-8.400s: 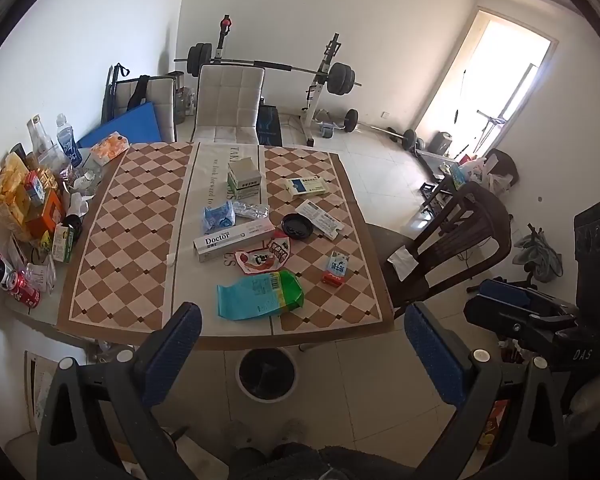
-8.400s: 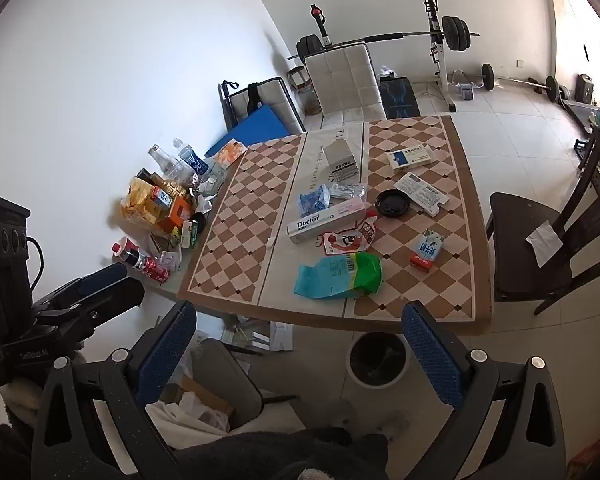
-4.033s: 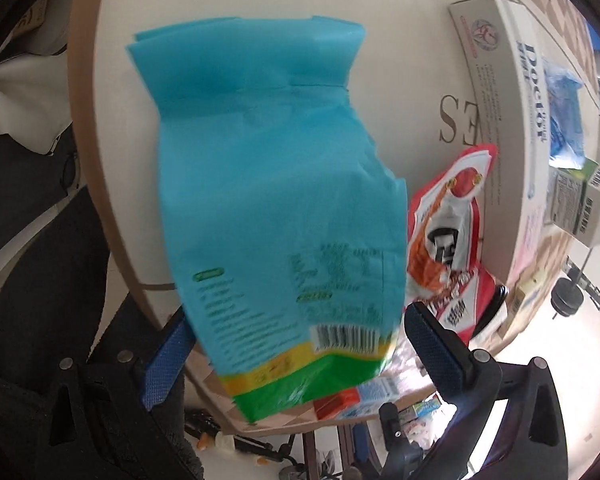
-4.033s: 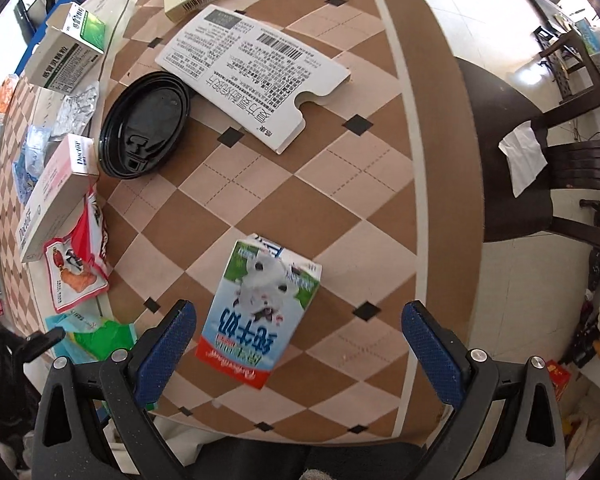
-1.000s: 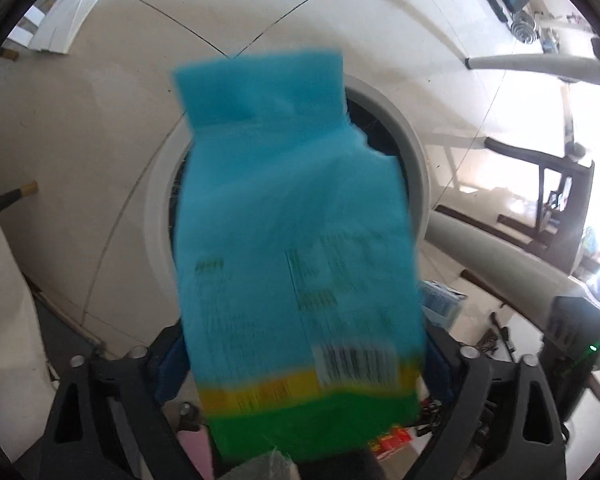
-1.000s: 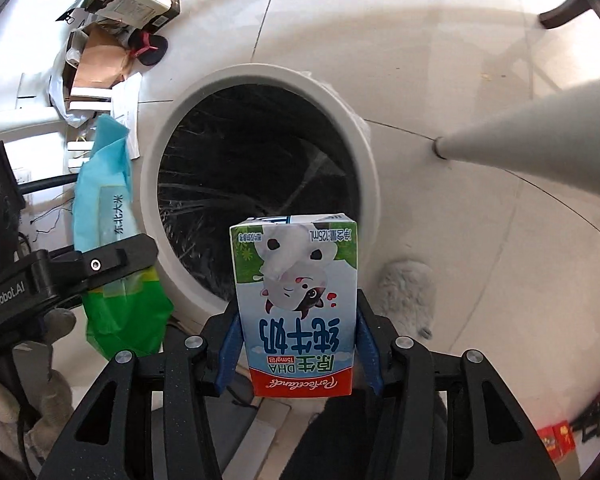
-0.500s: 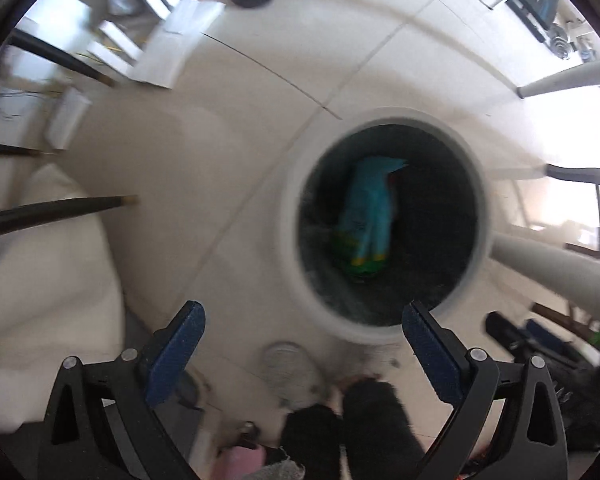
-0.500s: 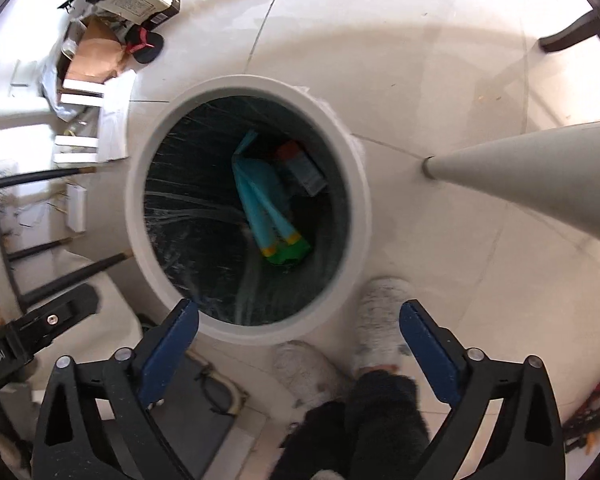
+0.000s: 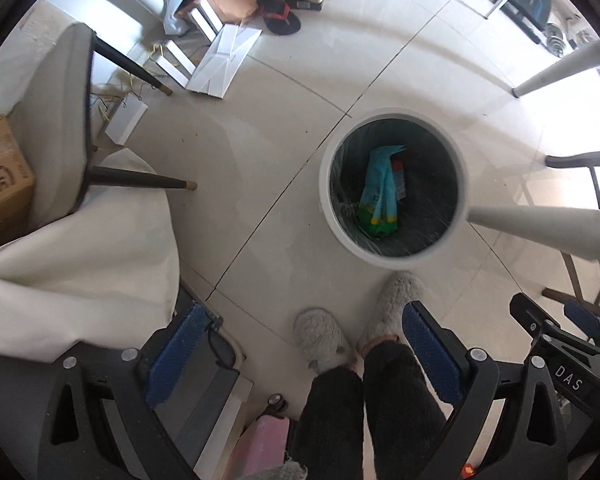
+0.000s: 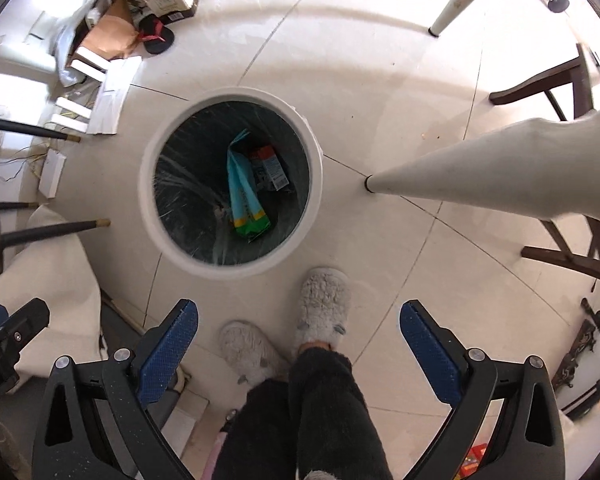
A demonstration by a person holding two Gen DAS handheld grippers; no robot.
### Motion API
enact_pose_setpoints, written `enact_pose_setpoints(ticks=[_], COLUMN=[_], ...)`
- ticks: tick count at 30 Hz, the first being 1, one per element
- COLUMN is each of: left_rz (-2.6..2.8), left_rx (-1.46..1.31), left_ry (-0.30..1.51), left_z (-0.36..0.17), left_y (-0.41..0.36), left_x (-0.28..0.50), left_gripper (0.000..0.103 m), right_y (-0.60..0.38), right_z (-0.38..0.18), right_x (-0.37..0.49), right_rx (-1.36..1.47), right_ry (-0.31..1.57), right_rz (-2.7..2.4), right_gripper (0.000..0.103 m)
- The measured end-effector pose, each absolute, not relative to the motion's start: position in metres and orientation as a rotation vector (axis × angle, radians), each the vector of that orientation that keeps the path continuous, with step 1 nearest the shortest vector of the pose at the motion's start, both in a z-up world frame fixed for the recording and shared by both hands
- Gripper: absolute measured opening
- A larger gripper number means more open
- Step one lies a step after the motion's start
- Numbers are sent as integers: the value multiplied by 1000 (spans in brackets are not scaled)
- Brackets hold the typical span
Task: Collect trash
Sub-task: 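Raise both tools back toward the table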
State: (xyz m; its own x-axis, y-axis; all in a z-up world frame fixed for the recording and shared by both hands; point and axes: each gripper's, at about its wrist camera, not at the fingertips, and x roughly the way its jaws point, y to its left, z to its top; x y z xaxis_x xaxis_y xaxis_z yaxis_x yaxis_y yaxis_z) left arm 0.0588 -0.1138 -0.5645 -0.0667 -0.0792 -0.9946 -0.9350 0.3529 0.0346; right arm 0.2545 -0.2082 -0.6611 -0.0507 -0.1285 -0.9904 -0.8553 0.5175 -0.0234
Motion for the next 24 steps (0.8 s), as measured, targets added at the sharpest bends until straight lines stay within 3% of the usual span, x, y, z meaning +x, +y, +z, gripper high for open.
enact_pose_setpoints(ticks=[15,24], left_rz=[948,965], left_rx=[-948,-885], left_ry=[1319,1191], left_z=[-359,-267], left_y=[-147,-105], left_x=[34,88], left_gripper=[101,103], right_y=[-243,-220], right_z=[-414,-281], right_x=[233,276], right_rx=[-753,-599], right_ry=[1494,1499], right_rz=[828,915], right_gripper=[102,102])
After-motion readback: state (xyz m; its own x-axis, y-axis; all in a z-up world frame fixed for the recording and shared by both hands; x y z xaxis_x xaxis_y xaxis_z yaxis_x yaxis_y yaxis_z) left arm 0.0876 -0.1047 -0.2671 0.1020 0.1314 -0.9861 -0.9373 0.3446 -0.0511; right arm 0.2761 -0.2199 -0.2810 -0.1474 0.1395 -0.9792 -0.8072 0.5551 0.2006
